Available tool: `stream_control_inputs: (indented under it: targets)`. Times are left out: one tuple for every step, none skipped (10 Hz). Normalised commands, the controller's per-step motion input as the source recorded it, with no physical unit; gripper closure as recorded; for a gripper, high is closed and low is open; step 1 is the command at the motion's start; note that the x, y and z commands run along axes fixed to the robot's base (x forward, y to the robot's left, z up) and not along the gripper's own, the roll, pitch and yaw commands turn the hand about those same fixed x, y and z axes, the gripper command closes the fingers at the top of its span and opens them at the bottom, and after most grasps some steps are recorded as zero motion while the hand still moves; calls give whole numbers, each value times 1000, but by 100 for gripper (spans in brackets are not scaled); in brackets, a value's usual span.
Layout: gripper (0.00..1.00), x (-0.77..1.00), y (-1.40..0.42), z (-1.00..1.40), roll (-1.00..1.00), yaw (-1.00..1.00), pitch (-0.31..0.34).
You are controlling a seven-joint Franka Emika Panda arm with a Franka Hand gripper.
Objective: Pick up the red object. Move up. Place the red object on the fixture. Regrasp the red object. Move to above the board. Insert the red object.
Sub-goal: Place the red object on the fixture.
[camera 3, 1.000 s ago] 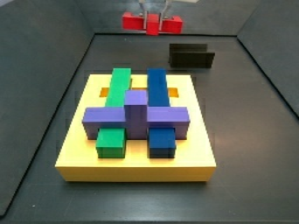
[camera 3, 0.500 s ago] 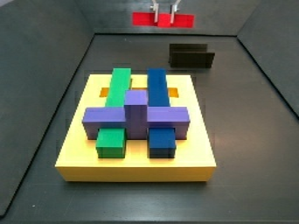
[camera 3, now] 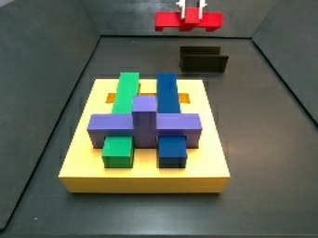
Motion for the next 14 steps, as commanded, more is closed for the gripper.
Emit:
stream_control_inputs:
  targets:
    - [100, 594, 34, 157, -1000, 0, 0]
    - [100, 660, 146, 137, -966, 0, 0]
    - [100, 691, 306, 66, -906, 0, 0]
    - [100, 711, 357, 0, -874, 0, 11]
    - [100, 594, 354, -131, -631, 0, 46]
    - [100, 431, 117, -391, 0, 0, 0]
    - [100, 383, 29, -606, 354, 0, 0]
    - [100, 380, 0, -671, 486, -43, 0]
    - [100, 266, 0, -654, 426, -134, 0]
    - [100, 163, 0, -583, 423, -109, 0]
    - [100, 0, 0, -480, 289, -109, 0]
    - [100, 6, 0, -320, 106, -80, -3]
    - [100, 91, 0, -223, 0, -54, -26]
    - [100, 231, 0, -126, 0, -49, -9]
